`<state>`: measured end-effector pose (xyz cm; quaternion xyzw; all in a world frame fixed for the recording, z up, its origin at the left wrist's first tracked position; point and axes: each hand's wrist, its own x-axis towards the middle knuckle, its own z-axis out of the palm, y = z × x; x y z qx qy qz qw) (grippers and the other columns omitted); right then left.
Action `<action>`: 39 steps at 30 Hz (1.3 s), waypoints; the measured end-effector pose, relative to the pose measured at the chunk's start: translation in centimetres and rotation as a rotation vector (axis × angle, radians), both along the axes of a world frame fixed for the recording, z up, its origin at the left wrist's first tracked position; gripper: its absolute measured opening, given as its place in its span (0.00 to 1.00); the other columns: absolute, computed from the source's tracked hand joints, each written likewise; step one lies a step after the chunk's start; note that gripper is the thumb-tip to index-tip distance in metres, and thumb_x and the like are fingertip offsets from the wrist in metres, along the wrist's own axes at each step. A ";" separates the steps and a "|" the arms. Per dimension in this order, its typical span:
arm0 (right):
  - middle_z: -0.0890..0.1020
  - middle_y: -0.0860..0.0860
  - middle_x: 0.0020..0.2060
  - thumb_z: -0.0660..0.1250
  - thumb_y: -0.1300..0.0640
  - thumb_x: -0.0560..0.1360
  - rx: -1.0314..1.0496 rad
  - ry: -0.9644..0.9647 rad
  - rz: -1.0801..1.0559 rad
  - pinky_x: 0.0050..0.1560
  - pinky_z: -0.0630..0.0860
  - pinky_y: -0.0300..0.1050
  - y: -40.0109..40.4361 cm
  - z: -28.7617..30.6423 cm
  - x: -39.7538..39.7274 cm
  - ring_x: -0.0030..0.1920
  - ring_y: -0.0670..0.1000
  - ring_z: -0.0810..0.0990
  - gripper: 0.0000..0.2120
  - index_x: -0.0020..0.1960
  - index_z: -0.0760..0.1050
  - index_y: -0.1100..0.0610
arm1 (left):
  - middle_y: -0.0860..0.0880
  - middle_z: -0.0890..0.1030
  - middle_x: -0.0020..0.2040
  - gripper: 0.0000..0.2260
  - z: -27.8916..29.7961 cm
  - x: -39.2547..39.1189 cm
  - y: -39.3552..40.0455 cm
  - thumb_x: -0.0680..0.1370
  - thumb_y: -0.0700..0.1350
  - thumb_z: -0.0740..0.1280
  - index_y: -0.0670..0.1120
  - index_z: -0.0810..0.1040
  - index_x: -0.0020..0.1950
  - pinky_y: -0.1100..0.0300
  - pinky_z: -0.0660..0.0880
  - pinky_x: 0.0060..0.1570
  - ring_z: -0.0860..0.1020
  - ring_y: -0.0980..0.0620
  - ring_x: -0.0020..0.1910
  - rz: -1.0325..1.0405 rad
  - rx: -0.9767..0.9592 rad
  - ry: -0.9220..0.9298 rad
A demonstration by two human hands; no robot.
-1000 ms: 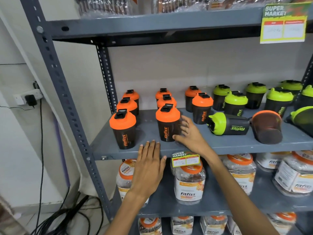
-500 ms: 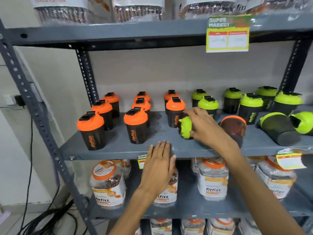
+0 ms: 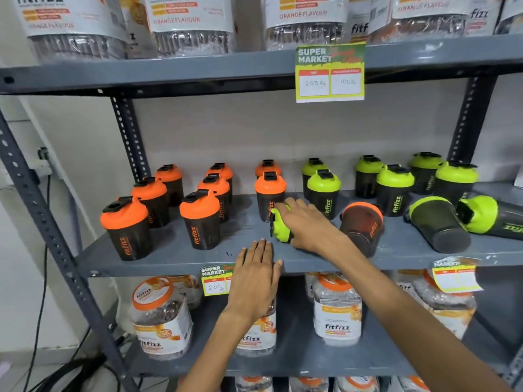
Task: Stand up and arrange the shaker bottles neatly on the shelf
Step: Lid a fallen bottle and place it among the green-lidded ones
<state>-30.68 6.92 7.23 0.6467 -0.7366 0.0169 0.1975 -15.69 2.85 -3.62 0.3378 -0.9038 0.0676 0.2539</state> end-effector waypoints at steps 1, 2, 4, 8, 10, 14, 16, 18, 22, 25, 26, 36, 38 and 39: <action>0.70 0.59 0.64 0.74 0.60 0.67 -0.030 -0.020 0.013 0.59 0.72 0.55 0.2 -0.1 -0.1 0.64 0.61 0.71 0.40 0.74 0.59 0.60 | 0.43 0.72 0.73 0.27 0.0 0.0 0.0 0.83 0.55 0.46 0.42 0.69 0.74 0.46 0.62 0.74 0.68 0.44 0.74 -0.001 -0.001 0.004; 0.70 0.58 0.64 0.74 0.60 0.66 -0.063 -0.052 0.028 0.59 0.73 0.55 0.4 -0.1 -0.4 0.64 0.61 0.70 0.40 0.74 0.59 0.60 | 0.43 0.72 0.74 0.27 -0.1 -0.1 0.0 0.84 0.55 0.46 0.42 0.69 0.75 0.47 0.61 0.74 0.68 0.45 0.74 -0.002 0.001 0.008; 0.70 0.58 0.64 0.74 0.59 0.64 -0.140 -0.159 0.058 0.58 0.74 0.55 0.8 -0.1 -1.1 0.64 0.60 0.70 0.41 0.72 0.60 0.59 | 0.43 0.71 0.74 0.26 -0.2 -0.1 -0.1 0.84 0.55 0.47 0.42 0.68 0.75 0.47 0.61 0.74 0.68 0.45 0.74 -0.004 0.001 0.011; 0.68 0.57 0.65 0.73 0.55 0.62 -0.315 -0.561 0.099 0.66 0.71 0.52 2.0 0.5 -2.8 0.67 0.59 0.69 0.41 0.72 0.60 0.56 | 0.44 0.71 0.74 0.26 -0.4 -0.1 -0.4 0.84 0.55 0.47 0.43 0.68 0.75 0.48 0.61 0.74 0.68 0.46 0.74 -0.003 -0.007 0.009; 0.68 0.57 0.67 0.75 0.54 0.63 -0.389 -0.697 0.060 0.65 0.67 0.43 2.5 1.5 -3.5 0.68 0.57 0.68 0.43 0.73 0.59 0.56 | 0.44 0.71 0.74 0.26 -0.4 -0.1 -0.4 0.84 0.55 0.47 0.43 0.69 0.75 0.48 0.61 0.74 0.68 0.46 0.74 -0.002 -0.006 0.010; 0.70 0.59 0.69 0.76 0.51 0.62 -0.436 -0.741 -0.062 0.64 0.65 0.42 2.4 2.6 -4.7 0.71 0.58 0.67 0.45 0.74 0.60 0.59 | 0.44 0.70 0.75 0.26 -0.4 -0.1 -0.3 0.84 0.55 0.47 0.43 0.68 0.75 0.48 0.60 0.75 0.67 0.46 0.75 -0.001 -0.003 0.011; 0.70 0.59 0.68 0.76 0.50 0.63 -0.389 -0.742 -0.106 0.63 0.66 0.43 2.2 2.4 -4.8 0.70 0.58 0.68 0.44 0.72 0.62 0.61 | 0.44 0.70 0.75 0.26 -0.3 -0.1 -0.2 0.84 0.55 0.47 0.43 0.67 0.76 0.48 0.59 0.76 0.66 0.46 0.75 -0.001 0.003 0.013; 0.71 0.60 0.67 0.76 0.50 0.64 -0.341 -0.732 -0.144 0.62 0.68 0.44 2.3 1.8 -4.8 0.69 0.59 0.69 0.43 0.72 0.61 0.63 | 0.44 0.69 0.76 0.26 -0.3 -0.1 -0.2 0.84 0.55 0.47 0.43 0.66 0.76 0.48 0.58 0.76 0.65 0.46 0.76 -0.002 0.011 0.012; 0.73 0.60 0.68 0.75 0.46 0.66 -0.328 -0.634 -0.190 0.67 0.68 0.53 3.0 1.5 -5.2 0.67 0.62 0.71 0.43 0.71 0.61 0.64 | 0.44 0.70 0.75 0.26 -0.3 -0.1 -0.1 0.84 0.56 0.47 0.43 0.67 0.76 0.48 0.58 0.76 0.66 0.46 0.75 -0.001 0.016 0.022; 0.74 0.59 0.68 0.75 0.42 0.66 -0.298 -0.557 -0.201 0.72 0.61 0.58 3.6 1.7 -5.1 0.68 0.62 0.71 0.45 0.72 0.61 0.63 | 0.45 0.70 0.75 0.26 -0.4 -0.1 -0.2 0.84 0.56 0.47 0.44 0.67 0.76 0.48 0.58 0.76 0.66 0.47 0.75 0.001 0.018 0.020; 0.74 0.59 0.68 0.75 0.40 0.65 -0.278 -0.566 -0.191 0.74 0.59 0.59 3.6 1.7 -5.4 0.69 0.62 0.70 0.46 0.72 0.60 0.63 | 0.45 0.70 0.75 0.25 -0.4 -0.2 -0.3 0.84 0.55 0.48 0.44 0.67 0.76 0.48 0.59 0.75 0.66 0.47 0.75 0.003 0.015 0.019; 0.73 0.67 0.66 0.62 0.34 0.73 -0.402 -0.908 -0.632 0.65 0.71 0.58 8.1 0.2 -11.5 0.67 0.67 0.71 0.38 0.67 0.67 0.65 | 0.44 0.72 0.74 0.26 -0.4 -0.3 0.0 0.84 0.55 0.48 0.43 0.69 0.75 0.47 0.61 0.74 0.68 0.46 0.74 0.016 0.011 0.017; 0.74 0.63 0.66 0.60 0.30 0.72 -0.254 -1.046 -0.657 0.53 0.77 0.54 8.5 -0.2 -12.0 0.65 0.65 0.74 0.42 0.68 0.66 0.65 | 0.44 0.72 0.74 0.26 -0.3 -0.3 0.1 0.83 0.55 0.49 0.43 0.69 0.75 0.47 0.61 0.74 0.68 0.46 0.74 0.016 0.015 0.017; 0.75 0.60 0.64 0.60 0.30 0.72 -0.247 -1.128 -0.627 0.42 0.78 0.49 8.6 -0.3 -12.0 0.61 0.63 0.76 0.42 0.68 0.67 0.65 | 0.44 0.72 0.74 0.26 -0.3 -0.3 0.1 0.83 0.55 0.48 0.43 0.69 0.75 0.47 0.61 0.74 0.68 0.46 0.74 0.016 0.015 0.021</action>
